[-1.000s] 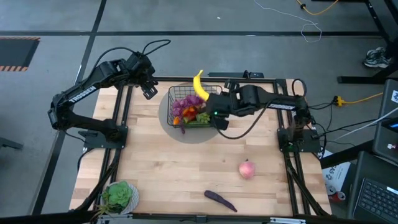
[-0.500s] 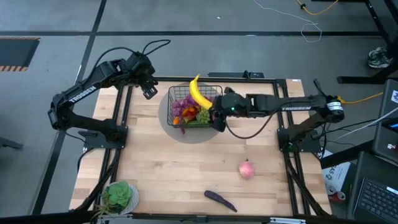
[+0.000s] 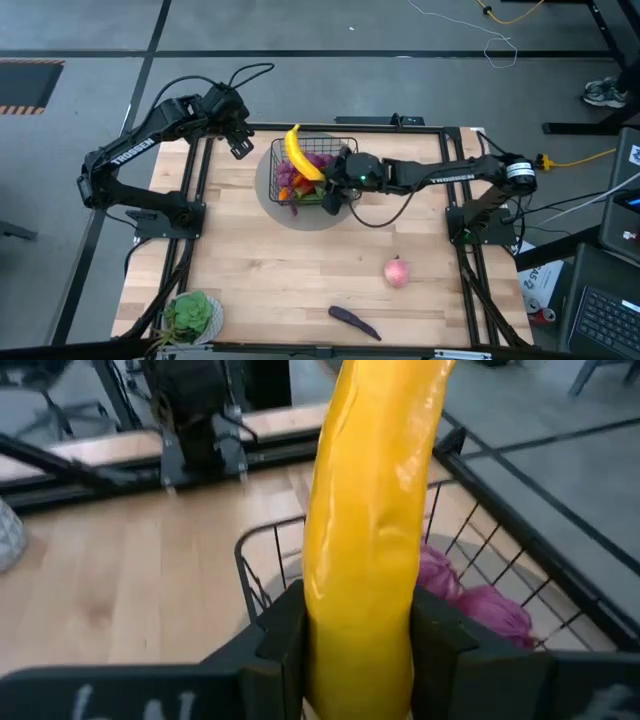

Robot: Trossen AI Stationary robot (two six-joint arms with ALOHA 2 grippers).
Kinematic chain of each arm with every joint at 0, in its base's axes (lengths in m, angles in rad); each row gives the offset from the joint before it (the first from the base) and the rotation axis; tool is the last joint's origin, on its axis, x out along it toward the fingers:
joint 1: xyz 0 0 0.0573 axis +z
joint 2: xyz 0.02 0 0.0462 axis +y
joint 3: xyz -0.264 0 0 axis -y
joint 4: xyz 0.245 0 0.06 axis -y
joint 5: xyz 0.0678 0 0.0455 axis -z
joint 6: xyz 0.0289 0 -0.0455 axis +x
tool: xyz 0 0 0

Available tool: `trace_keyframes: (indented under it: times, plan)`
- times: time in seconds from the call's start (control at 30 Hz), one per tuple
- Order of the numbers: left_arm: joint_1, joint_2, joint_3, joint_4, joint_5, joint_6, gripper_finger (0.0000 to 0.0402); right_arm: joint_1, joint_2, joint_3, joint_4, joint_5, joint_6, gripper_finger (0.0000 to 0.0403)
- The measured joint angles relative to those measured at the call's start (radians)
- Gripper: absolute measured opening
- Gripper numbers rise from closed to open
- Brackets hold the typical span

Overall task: Build produce basket
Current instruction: Put the yellow banana into the wire basket

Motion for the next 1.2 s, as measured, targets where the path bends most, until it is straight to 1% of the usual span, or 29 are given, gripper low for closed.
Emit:
trace_keyframes:
  times: [0.27, 0.43, 0.73, 0.93, 1.1, 1.2]
  plan:
    - [0.000, 0.000, 0.000, 0.000, -0.002, -0.001, 0.0208, 0.000, 0.093, 0.129, -0.174, 0.001, 0.029, 0.0111]
    - [0.000, 0.000, 0.000, 0.000, -0.002, -0.002, 0.0208, 0.000, 0.120, 0.174, -0.239, 0.001, 0.031, 0.0112]
    - [0.000, 0.000, 0.000, 0.000, -0.002, -0.004, 0.0208, 0.000, 0.122, 0.176, -0.254, 0.001, 0.030, 0.0141]
    - [0.000, 0.000, 0.000, -0.001, -0.002, -0.005, 0.0208, -0.002, 0.122, 0.176, -0.280, 0.001, 0.024, 0.0144]
    - [0.000, 0.000, 0.000, 0.000, -0.002, -0.005, 0.0208, -0.003, 0.122, 0.176, -0.280, 0.000, -0.037, 0.0145]
    - [0.000, 0.000, 0.000, 0.000, -0.002, -0.005, 0.0208, -0.016, 0.122, 0.176, -0.282, -0.027, -0.056, 0.0145]
